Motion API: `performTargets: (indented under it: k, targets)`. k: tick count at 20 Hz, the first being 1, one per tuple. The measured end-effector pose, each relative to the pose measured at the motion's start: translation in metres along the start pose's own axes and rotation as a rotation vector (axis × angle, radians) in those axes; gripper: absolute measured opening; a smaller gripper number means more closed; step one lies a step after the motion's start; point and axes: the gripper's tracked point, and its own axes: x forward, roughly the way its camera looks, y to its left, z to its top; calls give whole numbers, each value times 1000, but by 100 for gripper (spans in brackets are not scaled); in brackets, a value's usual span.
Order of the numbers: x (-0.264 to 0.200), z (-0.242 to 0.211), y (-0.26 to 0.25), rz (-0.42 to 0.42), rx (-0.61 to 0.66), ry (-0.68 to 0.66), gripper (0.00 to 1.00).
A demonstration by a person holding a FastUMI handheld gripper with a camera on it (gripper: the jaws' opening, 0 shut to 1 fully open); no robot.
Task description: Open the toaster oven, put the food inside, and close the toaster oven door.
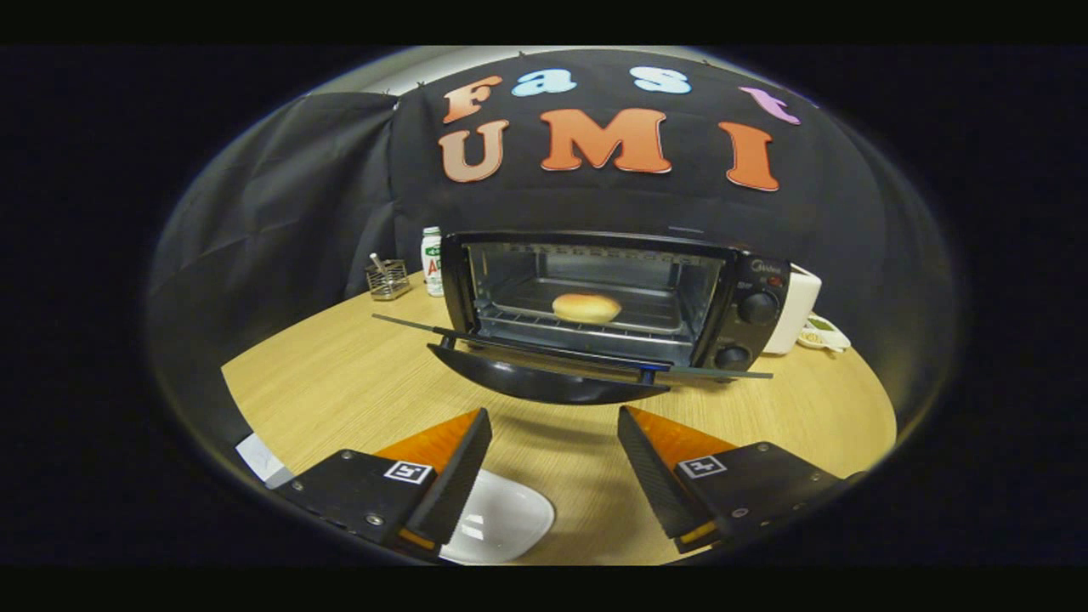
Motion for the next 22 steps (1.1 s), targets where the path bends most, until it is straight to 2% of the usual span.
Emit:
performTargets:
  k: [7, 13, 18, 22]
  targets:
    - [33, 47, -20, -58, 11, -56, 90]
    - [54, 81, -48, -174, -25, -128, 89]
    - [62, 94, -52, -175, 54, -159, 89]
    - [53, 103, -52, -189, 28, -192, 89]
